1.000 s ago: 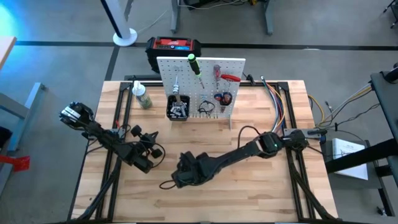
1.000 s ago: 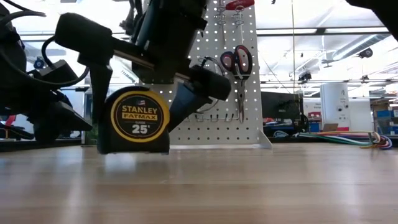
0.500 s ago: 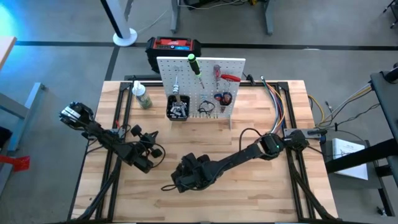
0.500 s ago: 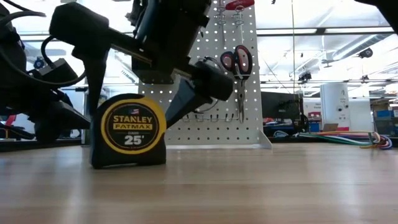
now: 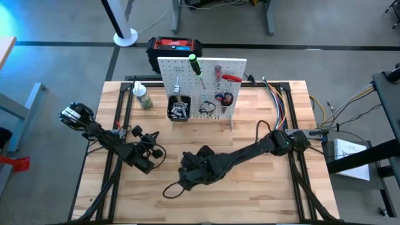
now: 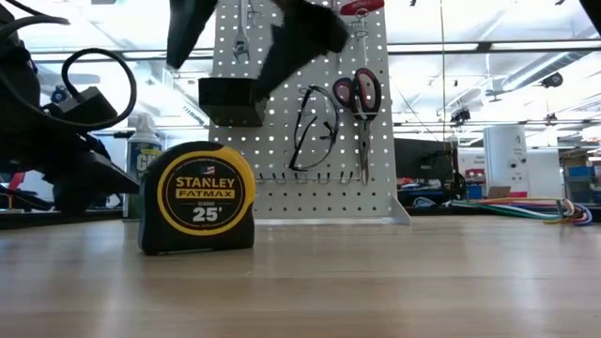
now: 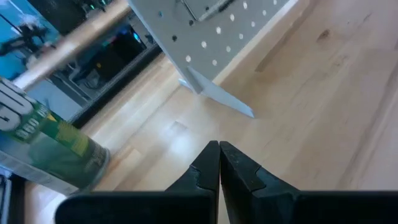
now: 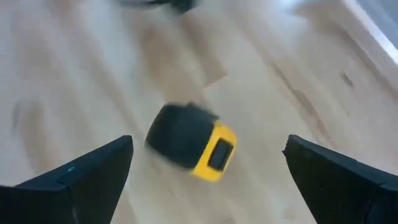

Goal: Hang tools onto peg board
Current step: Hang the measuring tape on the pegboard

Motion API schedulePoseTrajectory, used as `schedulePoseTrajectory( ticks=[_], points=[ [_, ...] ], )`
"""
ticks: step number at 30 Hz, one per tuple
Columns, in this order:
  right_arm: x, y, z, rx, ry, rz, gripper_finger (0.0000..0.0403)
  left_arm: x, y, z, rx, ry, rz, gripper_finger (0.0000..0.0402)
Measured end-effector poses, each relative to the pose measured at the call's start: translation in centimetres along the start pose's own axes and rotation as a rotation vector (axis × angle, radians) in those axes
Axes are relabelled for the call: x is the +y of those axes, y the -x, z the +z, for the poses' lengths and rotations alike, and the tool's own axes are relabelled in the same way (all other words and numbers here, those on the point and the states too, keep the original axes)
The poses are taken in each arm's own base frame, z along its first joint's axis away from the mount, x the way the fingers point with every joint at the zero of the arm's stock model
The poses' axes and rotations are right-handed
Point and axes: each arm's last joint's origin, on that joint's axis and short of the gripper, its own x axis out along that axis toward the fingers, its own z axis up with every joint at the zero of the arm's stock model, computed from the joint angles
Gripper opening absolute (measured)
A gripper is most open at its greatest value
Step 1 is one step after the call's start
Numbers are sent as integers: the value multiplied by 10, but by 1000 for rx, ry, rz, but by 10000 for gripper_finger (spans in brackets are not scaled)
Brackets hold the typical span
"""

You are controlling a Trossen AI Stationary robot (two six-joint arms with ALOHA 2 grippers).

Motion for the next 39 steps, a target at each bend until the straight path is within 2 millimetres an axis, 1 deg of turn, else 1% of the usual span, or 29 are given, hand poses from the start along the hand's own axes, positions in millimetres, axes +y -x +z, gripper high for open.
schedulePoseTrajectory(
  ticks=[3, 6, 9, 13, 18, 23, 25, 28, 31, 36, 39],
  points=[
    [-4, 5, 7, 64, 312, 98, 400, 1, -1, 1, -26, -7, 22, 0],
    [-6, 3, 8, 67, 623, 137, 400, 3, -5, 4, -25, -33, 51, 0],
    [-11, -1, 14, 66, 788, 154, 400, 6, -10, 8, 7, -55, 76, 0],
    [-22, -8, 25, 107, 901, 255, 400, 12, -20, 12, 92, -31, 90, 0],
    [-30, -18, 33, 128, 946, 347, 400, 17, -29, 13, 142, -34, 118, 0],
    [-32, -21, 36, 134, 951, 420, 391, 17, -30, 13, 169, -24, 106, 0],
    [-30, -27, 35, 122, 957, 425, 386, 17, -30, 13, 169, -22, 106, 0],
    [-26, -43, 30, 137, 962, 428, 382, 17, -30, 13, 170, -17, 108, 0],
    [-25, -52, 25, 165, 966, 426, 382, 16, -30, 12, 186, -14, 94, 0],
    [-24, -52, 25, 163, 945, 424, 380, 16, -30, 12, 210, -8, 74, 0],
    [-24, -55, 24, 171, 939, 422, 368, 16, -30, 11, 215, -7, 69, 0]
  ],
)
